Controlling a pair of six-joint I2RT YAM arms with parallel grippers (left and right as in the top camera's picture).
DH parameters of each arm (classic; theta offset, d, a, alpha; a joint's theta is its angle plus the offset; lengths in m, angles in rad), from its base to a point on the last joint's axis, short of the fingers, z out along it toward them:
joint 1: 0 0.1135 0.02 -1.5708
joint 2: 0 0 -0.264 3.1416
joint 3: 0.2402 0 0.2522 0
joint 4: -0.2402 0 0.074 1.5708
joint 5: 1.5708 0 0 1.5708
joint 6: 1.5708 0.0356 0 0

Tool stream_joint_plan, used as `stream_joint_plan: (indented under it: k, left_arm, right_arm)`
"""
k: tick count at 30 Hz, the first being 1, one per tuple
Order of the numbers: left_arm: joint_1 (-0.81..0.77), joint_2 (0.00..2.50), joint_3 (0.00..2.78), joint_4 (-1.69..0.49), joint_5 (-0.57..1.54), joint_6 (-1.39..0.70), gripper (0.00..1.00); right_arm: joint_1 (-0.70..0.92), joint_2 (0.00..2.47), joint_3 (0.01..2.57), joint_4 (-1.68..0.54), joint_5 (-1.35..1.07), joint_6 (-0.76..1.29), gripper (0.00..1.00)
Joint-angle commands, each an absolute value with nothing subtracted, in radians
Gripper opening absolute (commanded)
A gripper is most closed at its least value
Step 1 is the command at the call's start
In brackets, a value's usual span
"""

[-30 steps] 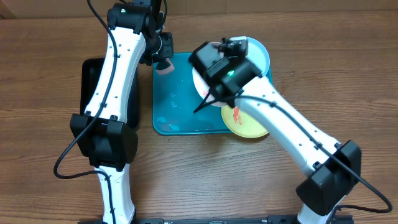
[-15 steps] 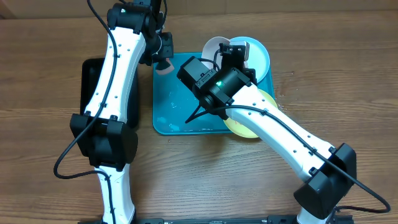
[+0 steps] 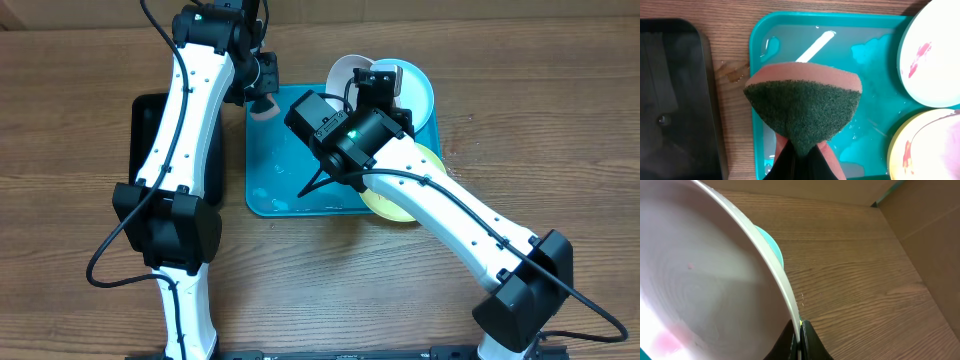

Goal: Clean dirty plates on tray and stack at the side
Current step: 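Lift the white plate with right gripper off the teal tray, then carry the white plate right and set it on the table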

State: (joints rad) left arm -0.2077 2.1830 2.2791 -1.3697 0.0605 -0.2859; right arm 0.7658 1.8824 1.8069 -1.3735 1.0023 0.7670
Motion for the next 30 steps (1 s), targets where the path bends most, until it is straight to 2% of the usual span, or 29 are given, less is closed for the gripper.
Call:
stream_joint_plan:
  k: [1, 22, 26, 30]
  left_arm:
    - [-0.21, 2.186, 2.273, -1.373, 0.071, -0.295, 0.04]
    - [-0.21, 2.186, 2.273, -1.373, 0.071, -0.295, 0.04]
    - [-0.21, 2.186, 2.273, -1.373, 0.071, -0.296, 0.04]
    - [-0.21, 2.186, 2.273, -1.373, 0.071, -0.296, 0.04]
  right_arm:
    - [0.764, 1.864, 1.826, -1.368, 1.043, 0.786, 0.04]
    - [0.743, 1.864, 1.827, -1.351, 1.048, 0.787, 0.04]
    - [0.678, 1.863, 1.829, -1.333, 0.964, 0.785, 0.04]
    - [0.551, 1.855, 1.841, -1.321, 0.749, 0.743, 0.04]
